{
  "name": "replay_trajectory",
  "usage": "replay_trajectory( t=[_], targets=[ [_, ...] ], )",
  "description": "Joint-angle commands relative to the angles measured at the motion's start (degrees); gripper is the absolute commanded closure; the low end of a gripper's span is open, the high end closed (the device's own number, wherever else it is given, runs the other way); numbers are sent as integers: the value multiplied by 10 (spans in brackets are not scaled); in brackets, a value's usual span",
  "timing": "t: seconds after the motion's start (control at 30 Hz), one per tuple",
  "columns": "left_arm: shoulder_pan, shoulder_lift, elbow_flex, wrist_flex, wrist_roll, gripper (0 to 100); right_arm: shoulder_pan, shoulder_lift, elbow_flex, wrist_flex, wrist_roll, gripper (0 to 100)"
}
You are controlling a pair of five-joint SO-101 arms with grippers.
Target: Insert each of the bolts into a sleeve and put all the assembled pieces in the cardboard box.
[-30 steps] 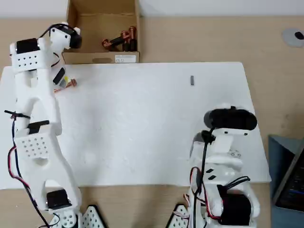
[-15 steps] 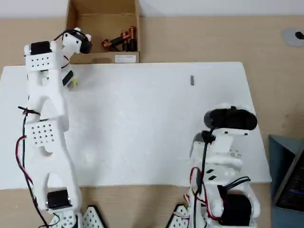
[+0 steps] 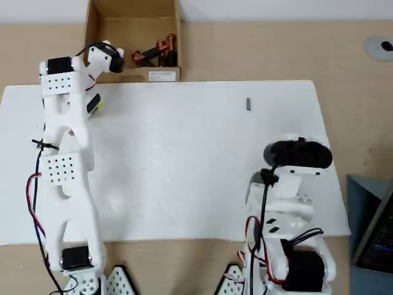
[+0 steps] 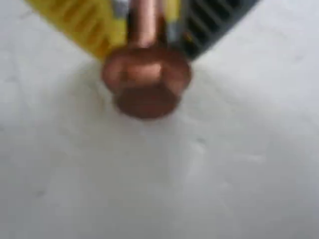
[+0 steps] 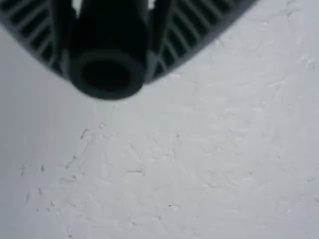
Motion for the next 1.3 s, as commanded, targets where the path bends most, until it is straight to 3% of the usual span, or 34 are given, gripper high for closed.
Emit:
replay_trajectory(
  t=[0.0, 0.13, 0.3, 0.47, 0.7, 1.0, 1.27],
  targets=[
    [-1, 10, -14, 18, 2, 999, 3, -6, -2, -11, 6, 989],
    [1, 5, -20, 50, 4, 998, 2, -6, -3, -12, 5, 989],
    [6, -51, -34, 52, 83, 998, 2, -6, -29, -12, 5, 989],
    [40, -161, 27, 52, 143, 998, 2, -6, -37, -10, 5, 989],
    [108, -394, 250, 52, 236, 998, 2, -6, -37, -13, 5, 989],
    [165, -713, 557, 51, 238, 998, 2, -6, -32, -13, 34, 989],
    [161, -938, 765, 17, 238, 998, 2, -7, 5, -26, 62, 989]
  ],
)
